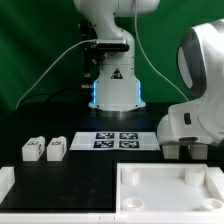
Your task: Assemble one leg
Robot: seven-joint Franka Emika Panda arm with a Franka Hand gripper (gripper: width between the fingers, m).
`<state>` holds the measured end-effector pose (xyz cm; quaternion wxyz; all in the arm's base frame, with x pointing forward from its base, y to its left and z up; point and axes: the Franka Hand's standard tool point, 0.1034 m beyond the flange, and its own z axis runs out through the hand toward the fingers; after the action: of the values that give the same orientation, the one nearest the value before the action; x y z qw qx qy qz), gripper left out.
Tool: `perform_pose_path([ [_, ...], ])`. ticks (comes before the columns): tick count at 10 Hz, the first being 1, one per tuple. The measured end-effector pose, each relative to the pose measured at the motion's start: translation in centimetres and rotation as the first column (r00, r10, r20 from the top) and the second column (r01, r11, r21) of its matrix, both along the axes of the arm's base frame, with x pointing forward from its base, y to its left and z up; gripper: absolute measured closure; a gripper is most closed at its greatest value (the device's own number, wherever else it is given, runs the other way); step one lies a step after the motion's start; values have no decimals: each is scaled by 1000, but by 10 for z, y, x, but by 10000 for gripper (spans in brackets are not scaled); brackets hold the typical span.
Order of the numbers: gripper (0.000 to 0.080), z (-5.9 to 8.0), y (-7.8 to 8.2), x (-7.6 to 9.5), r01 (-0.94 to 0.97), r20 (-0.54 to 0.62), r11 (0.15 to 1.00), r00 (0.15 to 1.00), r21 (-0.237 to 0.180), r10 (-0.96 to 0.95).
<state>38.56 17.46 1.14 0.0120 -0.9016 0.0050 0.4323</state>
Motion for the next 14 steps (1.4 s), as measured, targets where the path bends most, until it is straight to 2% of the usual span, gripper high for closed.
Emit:
perform_pose_path([
  [2, 150, -2, 1, -1, 1, -13, 1000, 1000, -6, -1],
  [3, 196, -2, 1, -1, 1, -13, 1000, 1000, -6, -1],
  [4, 196, -2, 1, -2, 1, -14, 1000, 1000, -6, -1],
  [5, 374, -2, 1, -2, 1, -14, 1000, 1000, -6, -1],
  [6, 374, -2, 1, -2, 1, -14, 1000, 1000, -6, -1],
  [7, 511, -2, 1, -2, 1, -14, 1000, 1000, -6, -1],
  [14, 510, -2, 1, -1, 1, -14, 1000, 1000, -6, -1],
])
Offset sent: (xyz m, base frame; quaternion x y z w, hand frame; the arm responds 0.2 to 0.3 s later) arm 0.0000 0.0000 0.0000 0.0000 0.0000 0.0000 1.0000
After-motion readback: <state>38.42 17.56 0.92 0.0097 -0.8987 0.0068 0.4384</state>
